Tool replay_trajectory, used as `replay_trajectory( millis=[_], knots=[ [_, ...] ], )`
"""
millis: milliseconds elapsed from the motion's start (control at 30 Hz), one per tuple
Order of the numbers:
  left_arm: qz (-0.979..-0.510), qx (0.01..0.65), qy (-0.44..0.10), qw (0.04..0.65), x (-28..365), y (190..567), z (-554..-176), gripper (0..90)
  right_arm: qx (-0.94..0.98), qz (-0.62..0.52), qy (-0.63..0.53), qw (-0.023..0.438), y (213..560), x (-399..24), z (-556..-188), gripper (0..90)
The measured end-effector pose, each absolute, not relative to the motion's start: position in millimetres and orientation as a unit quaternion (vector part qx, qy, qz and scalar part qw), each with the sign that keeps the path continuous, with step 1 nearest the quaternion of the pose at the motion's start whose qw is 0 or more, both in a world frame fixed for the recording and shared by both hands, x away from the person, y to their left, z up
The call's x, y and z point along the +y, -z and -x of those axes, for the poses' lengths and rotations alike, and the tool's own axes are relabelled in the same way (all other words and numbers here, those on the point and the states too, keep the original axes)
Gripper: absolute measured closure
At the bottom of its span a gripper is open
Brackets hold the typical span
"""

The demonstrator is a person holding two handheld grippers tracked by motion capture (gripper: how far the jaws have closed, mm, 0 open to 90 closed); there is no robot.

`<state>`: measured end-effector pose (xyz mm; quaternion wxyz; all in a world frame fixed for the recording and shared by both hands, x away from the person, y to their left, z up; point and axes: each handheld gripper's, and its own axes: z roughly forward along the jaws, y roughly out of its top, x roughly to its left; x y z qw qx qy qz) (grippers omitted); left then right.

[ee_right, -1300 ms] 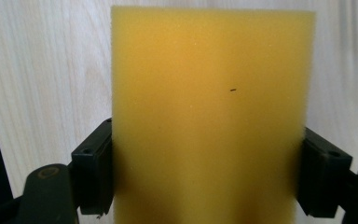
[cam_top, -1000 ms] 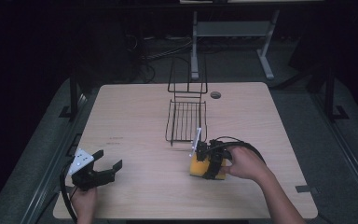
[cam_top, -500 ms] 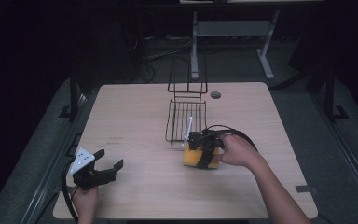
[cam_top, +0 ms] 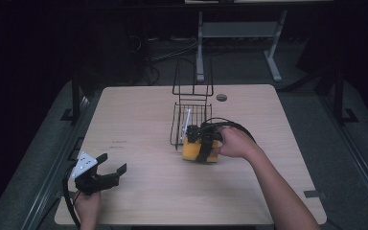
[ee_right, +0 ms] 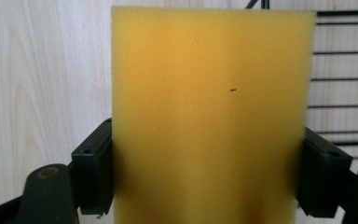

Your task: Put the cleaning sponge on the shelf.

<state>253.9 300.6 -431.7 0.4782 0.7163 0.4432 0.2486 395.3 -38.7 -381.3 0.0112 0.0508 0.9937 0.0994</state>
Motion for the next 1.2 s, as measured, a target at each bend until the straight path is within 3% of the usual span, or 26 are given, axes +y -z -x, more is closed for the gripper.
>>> replay_trajectory(
  millis=[1200],
  knots=[
    [-0.713, 0.445, -0.246, 0.484, 303, 431, -254, 13.0, 0.996, -0.040, -0.079, 0.027, 375, -8, -454, 21.7]
  ],
)
